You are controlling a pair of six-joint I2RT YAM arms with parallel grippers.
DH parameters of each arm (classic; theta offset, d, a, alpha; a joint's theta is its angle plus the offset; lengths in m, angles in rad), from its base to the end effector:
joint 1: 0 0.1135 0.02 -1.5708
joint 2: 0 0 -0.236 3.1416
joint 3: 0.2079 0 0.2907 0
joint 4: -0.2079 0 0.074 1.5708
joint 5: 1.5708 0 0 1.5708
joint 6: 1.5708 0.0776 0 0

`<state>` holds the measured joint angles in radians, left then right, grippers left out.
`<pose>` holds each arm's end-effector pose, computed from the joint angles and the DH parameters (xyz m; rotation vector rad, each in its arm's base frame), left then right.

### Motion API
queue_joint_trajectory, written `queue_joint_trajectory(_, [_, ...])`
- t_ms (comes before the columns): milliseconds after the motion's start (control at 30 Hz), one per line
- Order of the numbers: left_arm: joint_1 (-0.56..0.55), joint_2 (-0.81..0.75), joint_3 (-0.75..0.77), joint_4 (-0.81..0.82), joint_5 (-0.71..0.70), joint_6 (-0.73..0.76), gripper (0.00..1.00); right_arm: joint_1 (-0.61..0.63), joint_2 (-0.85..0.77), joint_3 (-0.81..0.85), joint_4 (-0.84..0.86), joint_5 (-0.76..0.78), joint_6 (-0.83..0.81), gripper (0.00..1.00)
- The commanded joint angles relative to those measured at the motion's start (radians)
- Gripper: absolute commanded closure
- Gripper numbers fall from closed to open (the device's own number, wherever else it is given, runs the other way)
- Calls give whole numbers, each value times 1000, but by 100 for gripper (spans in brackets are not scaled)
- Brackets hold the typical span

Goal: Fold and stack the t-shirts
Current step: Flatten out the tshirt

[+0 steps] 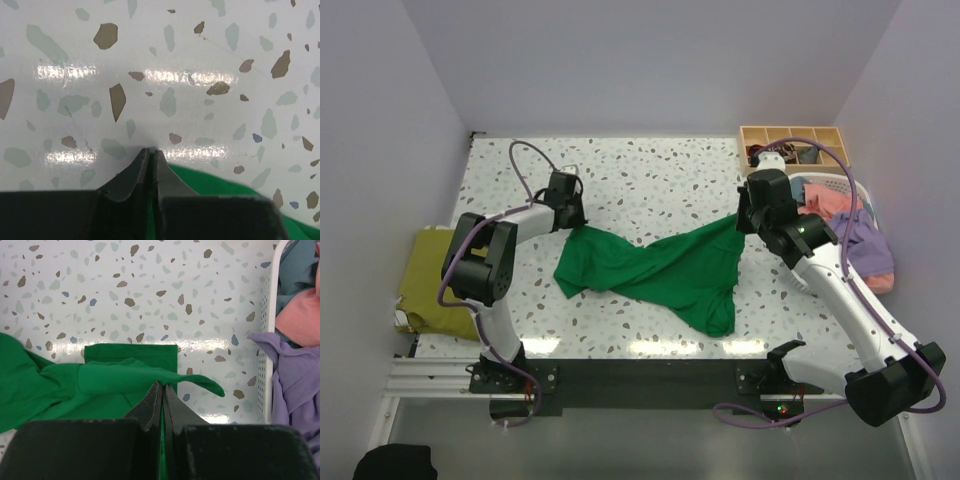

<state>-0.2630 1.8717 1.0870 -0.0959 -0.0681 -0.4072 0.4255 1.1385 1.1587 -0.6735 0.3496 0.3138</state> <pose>0.4166 -0.1067 0.0636 -0.2072 2.4515 -0.2117 0.3033 0.1083 0.3042 0.0679 2.1777 0.0299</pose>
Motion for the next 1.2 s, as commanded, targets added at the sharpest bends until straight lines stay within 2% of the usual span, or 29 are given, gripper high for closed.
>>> queue_joint_trajectory(0, [1, -8, -45, -4, 36, -1, 100, 1, -8, 21, 14, 28, -4, 100])
queue_joint_trajectory(133, [1, -58, -23, -10, 63, 13, 100, 1, 1, 32, 15, 57, -25, 100])
queue_joint_trajectory(233, [1, -123, 48, -63, 63, 31, 100, -1, 3, 65, 6, 92, -51, 100])
queue_joint_trajectory(567, [13, -440, 391, -307, 13, 113, 100, -1, -42, 257, 6, 167, -139, 100])
queue_joint_trajectory(733, [15, -618, 474, -367, -44, 162, 100, -1, -97, 344, 0, 173, -166, 100])
queue_joint_trajectory(1000, [15, -836, 576, -455, -41, 220, 100, -2, -232, 502, -38, 33, -209, 100])
queue_joint_trajectory(1167, [15, -907, 721, -576, 22, 220, 100, -2, -267, 613, -89, -76, -214, 100])
